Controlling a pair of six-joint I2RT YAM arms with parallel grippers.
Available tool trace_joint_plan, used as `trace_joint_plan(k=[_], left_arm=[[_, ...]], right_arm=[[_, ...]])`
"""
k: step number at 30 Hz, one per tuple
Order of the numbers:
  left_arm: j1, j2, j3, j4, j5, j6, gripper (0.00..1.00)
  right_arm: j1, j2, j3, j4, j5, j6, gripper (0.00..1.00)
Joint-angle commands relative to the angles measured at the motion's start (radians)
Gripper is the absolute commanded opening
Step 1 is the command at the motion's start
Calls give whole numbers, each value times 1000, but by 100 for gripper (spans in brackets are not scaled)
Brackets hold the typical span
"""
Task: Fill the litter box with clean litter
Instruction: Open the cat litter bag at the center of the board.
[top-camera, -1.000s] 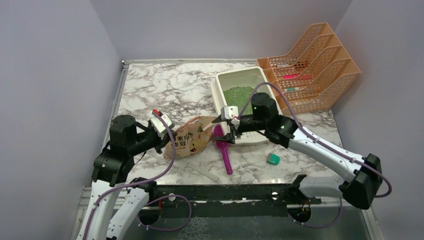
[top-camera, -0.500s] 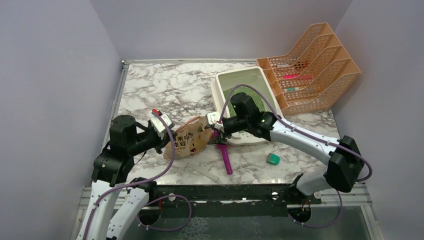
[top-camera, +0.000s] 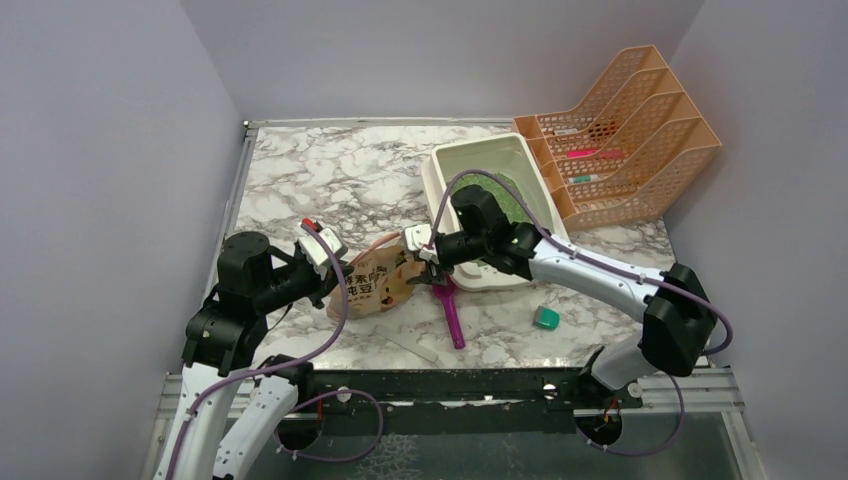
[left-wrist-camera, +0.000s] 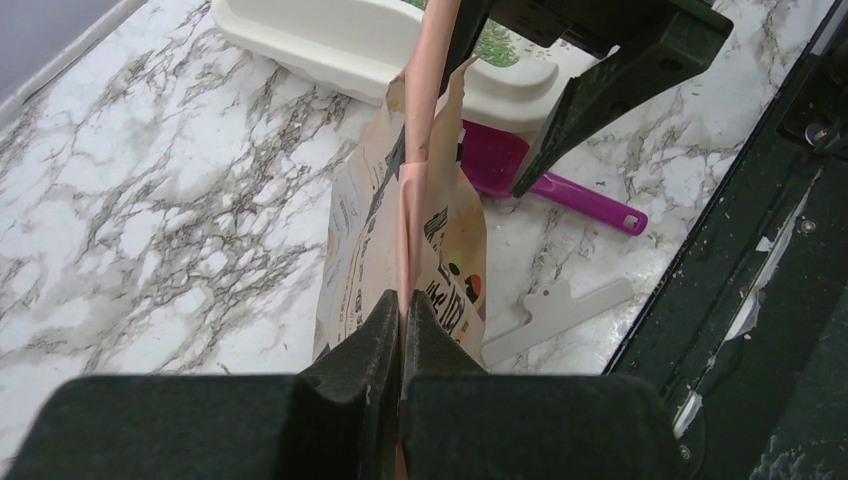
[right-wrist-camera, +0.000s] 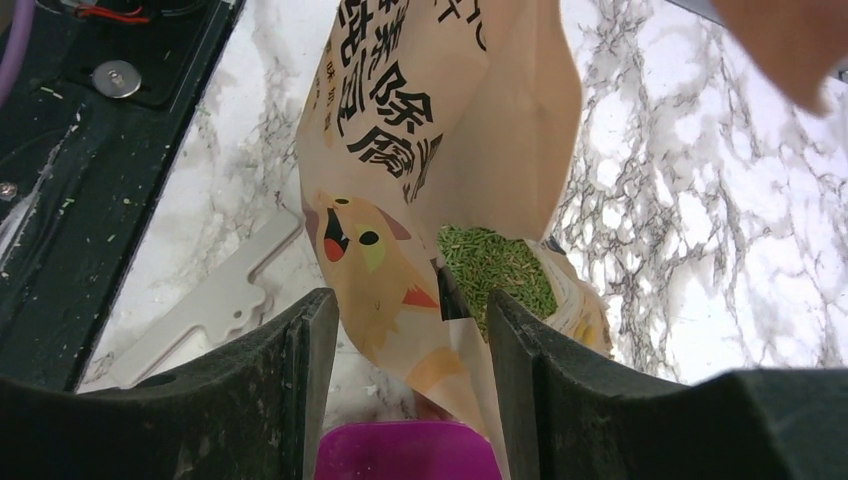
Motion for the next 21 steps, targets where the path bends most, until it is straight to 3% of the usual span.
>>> trace_joint_plan(k=[1,7,10,17,21], left_arm=[[-2,-16,20,72,18,-22,0],[-2,-15,20,74,6,-23,0],[-2,-13,13,75,-1,-4,0],[-2,-1,7,74,-38,18,0],[-2,-8,6,74,-44,17,0]], right_arm=[[6,4,10,41,-3,-19,57],[5,96,131,-130,-150,-31,15],[6,77,174,-209,-240,-30,1],[6,-25,188,-340,-344,-62,1],[6,-26,188,-336,-264,-18,1]])
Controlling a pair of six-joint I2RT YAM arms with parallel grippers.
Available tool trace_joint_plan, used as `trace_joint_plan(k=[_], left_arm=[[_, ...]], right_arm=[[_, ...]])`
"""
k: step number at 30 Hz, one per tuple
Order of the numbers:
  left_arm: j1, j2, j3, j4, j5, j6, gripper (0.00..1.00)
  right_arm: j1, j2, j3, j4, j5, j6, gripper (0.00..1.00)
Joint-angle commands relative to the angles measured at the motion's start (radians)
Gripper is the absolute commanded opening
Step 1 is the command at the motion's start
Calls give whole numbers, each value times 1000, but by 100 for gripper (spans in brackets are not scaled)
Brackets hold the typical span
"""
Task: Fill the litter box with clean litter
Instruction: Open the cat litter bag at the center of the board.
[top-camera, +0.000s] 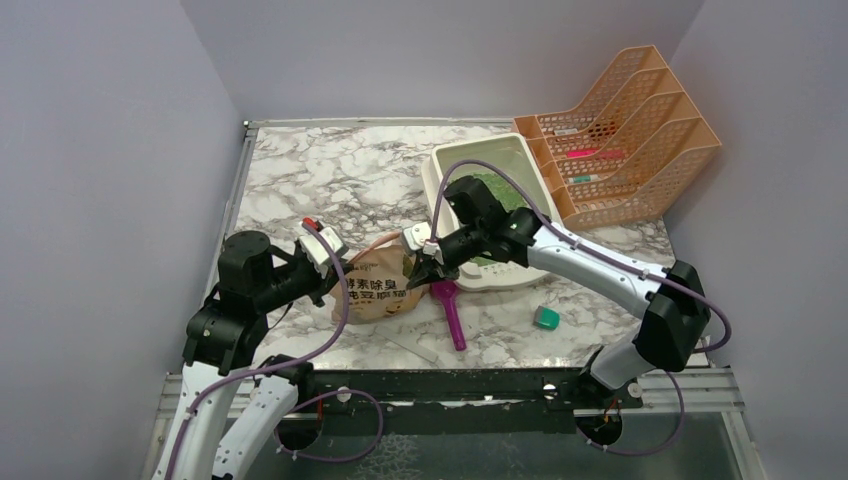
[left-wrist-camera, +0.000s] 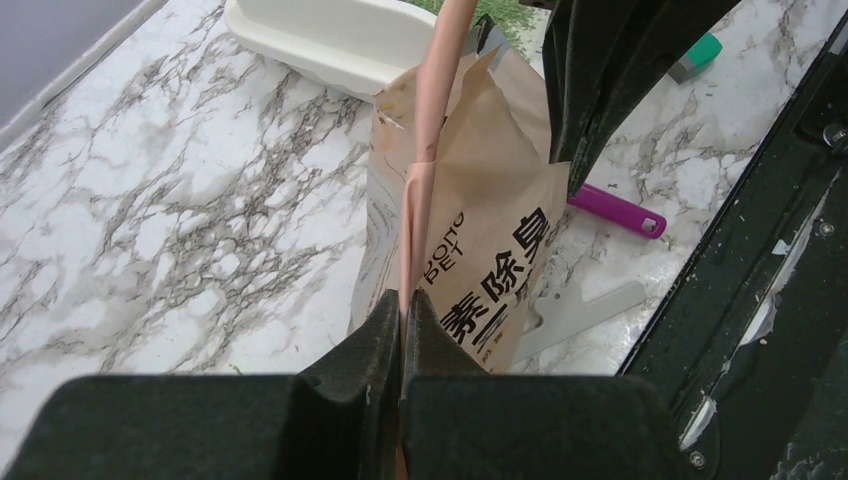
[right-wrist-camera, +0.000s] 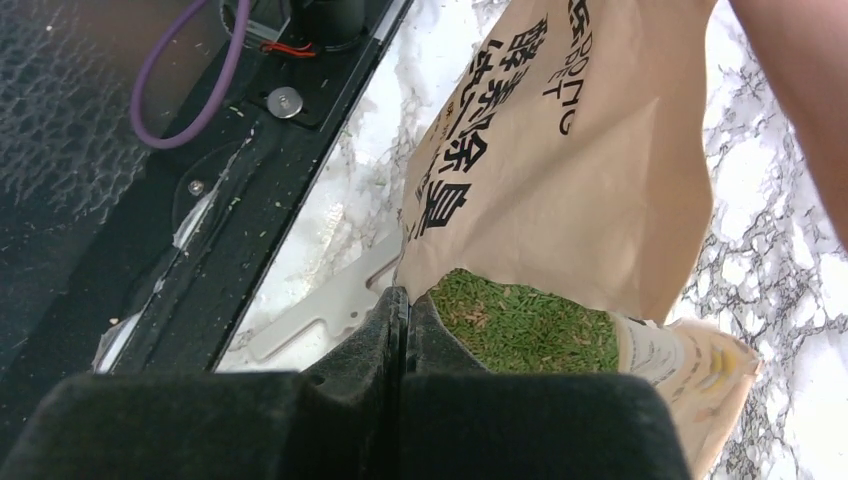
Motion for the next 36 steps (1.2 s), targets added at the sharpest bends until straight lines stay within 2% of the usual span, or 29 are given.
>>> trace_joint_plan(k=[1,2,3,4,6,7,11,12,14,15,17,19,21,23,26,28,31,36], left_arm=[[-1,-18,4,63,-19,8,0],[-1,-23,3,63,-15,8,0],[-1,-29,2,63,-12,9,0],[-1,-34,0,63,-5,10,0],[-1,-43,-2,63,13,14,0],[-2,-46,-4,63,25,15,0],[-1,-46,-5,63,54,16,0],[-1,-44,-4,63,56,17,4],[-1,-38,2,63,45,11,20],[-1,-35,6,63,39,7,24],[-1,-30,16,64,29,6,39],[-1,-27,28,73,9,-7,55],[-1,-23,44,84,2,-20,56],[-1,-19,49,97,14,-22,57],[-1,-8,41,122,-13,-32,63],[-1,3,40,132,-42,-43,63],[-1,14,50,152,-92,-81,64],[-1,14,63,183,-97,-113,66]], right_arm=[[6,-52,47,-45,-20,43,1],[6,-42,62,-58,9,55,1],[6,-32,73,-67,39,63,5],[6,-25,81,-71,69,74,14],[6,-27,81,-61,105,102,19],[6,-36,73,-50,113,112,25],[6,-132,5,84,226,225,41],[6,-168,-25,140,278,272,44],[6,-242,-95,252,417,387,52],[6,-280,-130,293,487,443,55],[6,-356,-196,340,623,559,62],[6,-428,-263,349,688,660,73],[6,-490,-323,329,703,728,78],[6,-532,-369,286,719,863,87],[6,-562,-418,203,723,1030,88],[6,-574,-441,141,724,1107,88],[6,-592,-505,140,643,1135,88],[13,-594,-577,93,633,1198,82]])
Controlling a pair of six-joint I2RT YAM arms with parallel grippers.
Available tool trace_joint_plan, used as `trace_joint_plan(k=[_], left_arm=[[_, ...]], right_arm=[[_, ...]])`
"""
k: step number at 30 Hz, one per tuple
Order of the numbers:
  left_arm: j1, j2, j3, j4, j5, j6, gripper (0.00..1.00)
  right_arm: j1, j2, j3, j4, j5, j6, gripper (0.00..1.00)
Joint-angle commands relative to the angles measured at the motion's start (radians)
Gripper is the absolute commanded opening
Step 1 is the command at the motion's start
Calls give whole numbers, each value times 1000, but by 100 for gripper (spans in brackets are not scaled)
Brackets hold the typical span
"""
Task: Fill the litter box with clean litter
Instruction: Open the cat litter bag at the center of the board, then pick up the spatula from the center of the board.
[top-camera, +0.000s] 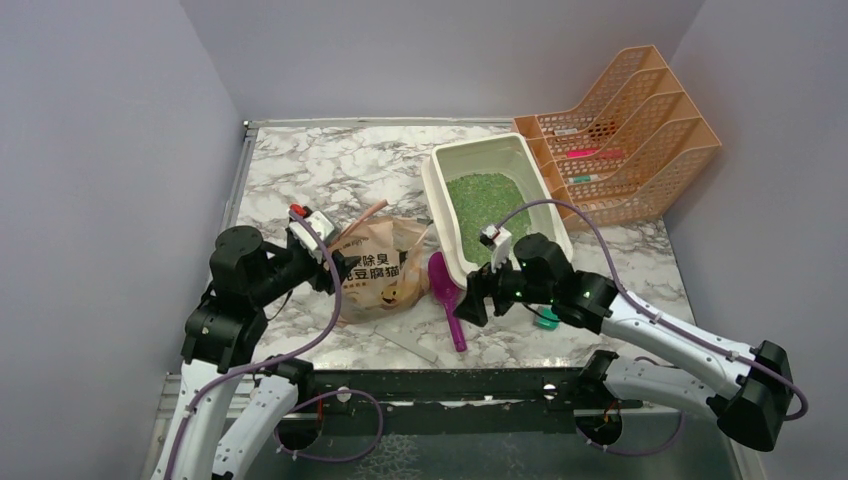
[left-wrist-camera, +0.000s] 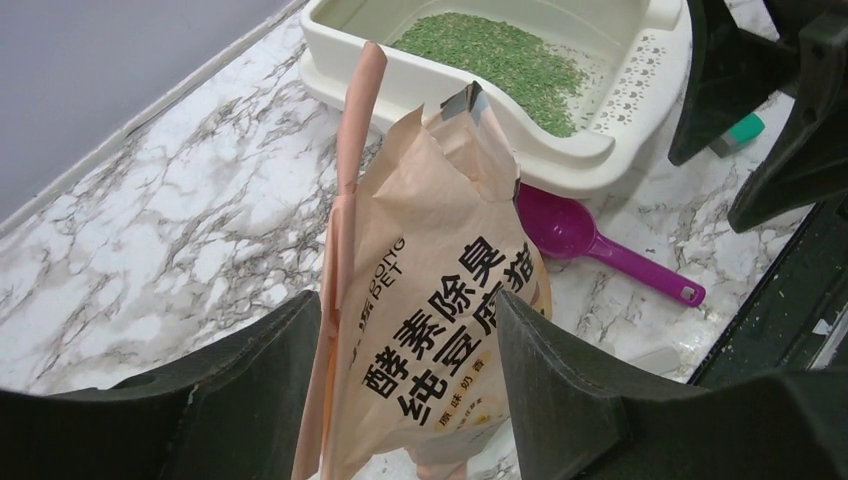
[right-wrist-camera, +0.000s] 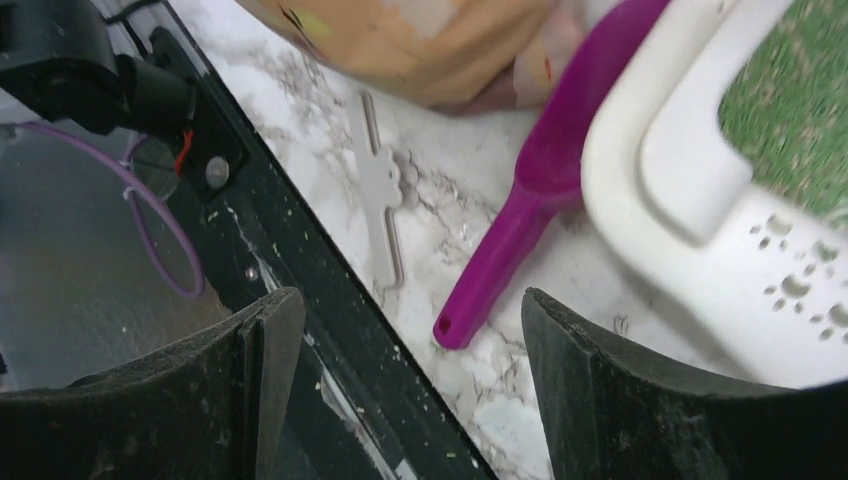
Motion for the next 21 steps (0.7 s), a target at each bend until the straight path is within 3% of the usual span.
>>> trace_joint_plan(k=[1,7,13,15,18,21], left_arm=[[-1,0,45,62,-41,-57,67],[-1,2,72,68,-78,-109,69],[-1,-12,113,77,-119,-200,79],[-1,-19,116,77,-123,-227,82],[-1,-29,107,82,-122,-257,98],[-1,-38,95,82,-137,-274,99]], right_arm=[[20,-26,-31,-61,8,96,82],[182,9,-25,-133,286,143,76],[384,125,-17,-117,601,295,70],[408,167,-27,-81,660,323,68],[421,250,-19,-44,699,335,68],[426,325,4,-30,741,358,68]])
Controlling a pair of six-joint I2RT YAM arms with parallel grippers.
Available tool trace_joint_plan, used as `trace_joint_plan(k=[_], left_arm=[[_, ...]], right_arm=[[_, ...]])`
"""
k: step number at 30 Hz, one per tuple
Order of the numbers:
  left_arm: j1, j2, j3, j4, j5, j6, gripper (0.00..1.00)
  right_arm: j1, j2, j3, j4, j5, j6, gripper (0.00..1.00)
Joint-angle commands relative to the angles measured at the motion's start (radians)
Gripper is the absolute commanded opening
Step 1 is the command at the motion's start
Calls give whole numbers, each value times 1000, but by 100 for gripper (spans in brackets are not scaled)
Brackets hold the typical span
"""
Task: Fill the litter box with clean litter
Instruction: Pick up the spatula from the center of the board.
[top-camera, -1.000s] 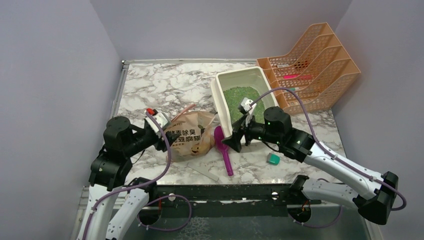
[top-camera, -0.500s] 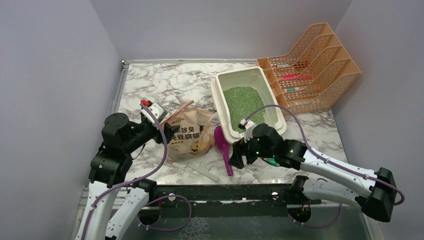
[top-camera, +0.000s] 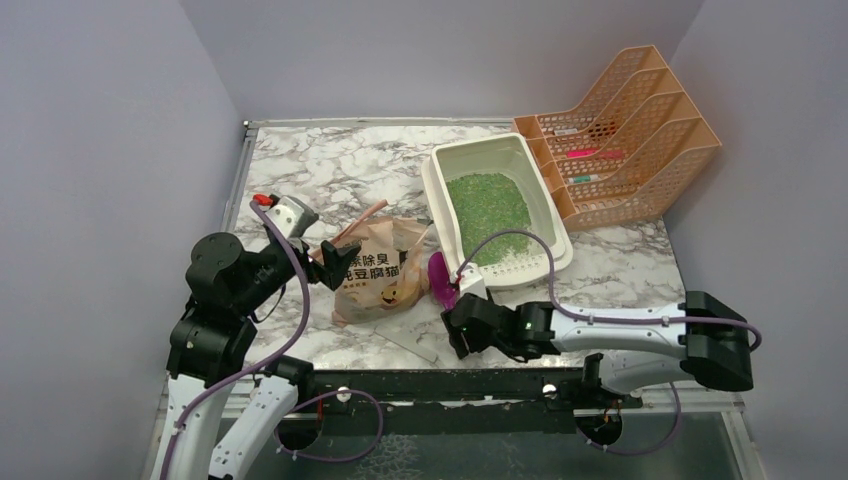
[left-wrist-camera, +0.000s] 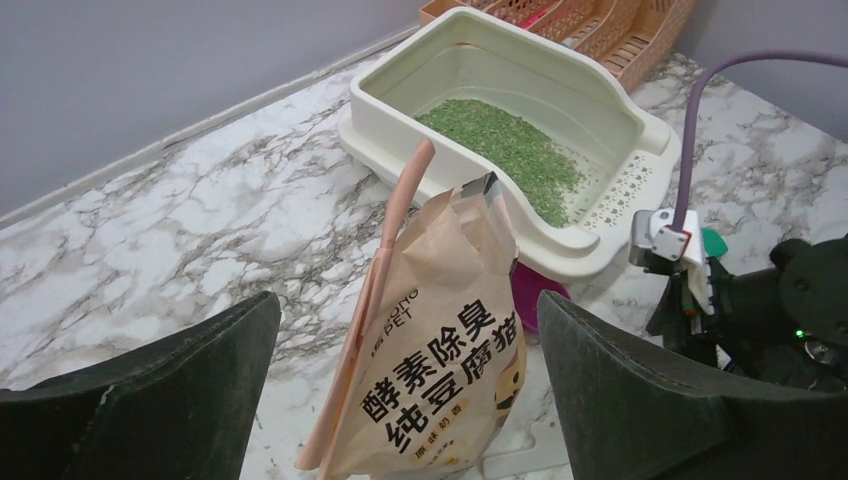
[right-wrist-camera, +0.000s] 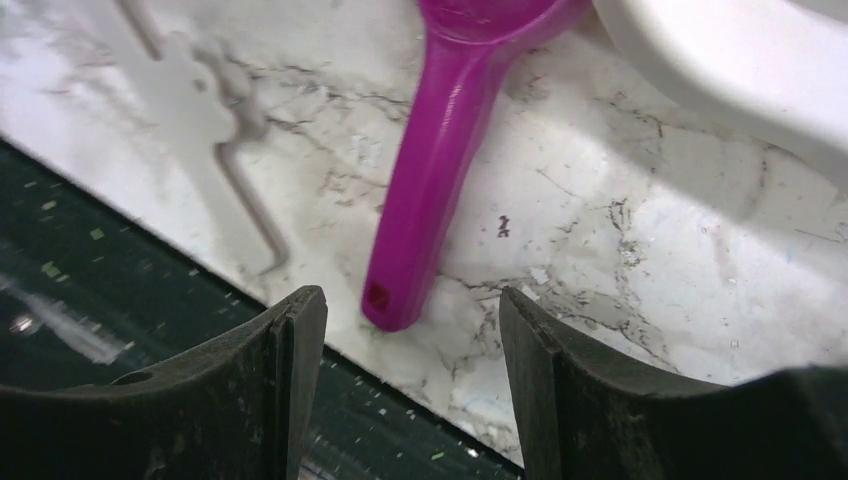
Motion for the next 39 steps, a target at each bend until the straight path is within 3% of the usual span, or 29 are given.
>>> trace_joint_plan(k=[1,11,17,29,35,39], left_arm=[[-1,-23,3,28,-44,-60,99],[-1,-49,-30,35,-67,-96,99],[-1,-45,-36,34,-95,-122,98],[-1,-65,-47,35,-111,-121,98],[-1,-59,-54,39,-99,-131,98],[-1,-57,-52,42,-92,-139,98]], right_arm=[[12,92,37,60,155,66,68],[12,210,65,149,195,57,61],[12,283,87,116,185,79,59],[12,174,-19,31,110,192,25],[12,99,-27,9,86,189,15],[12,43,-35,2,28,143,14]])
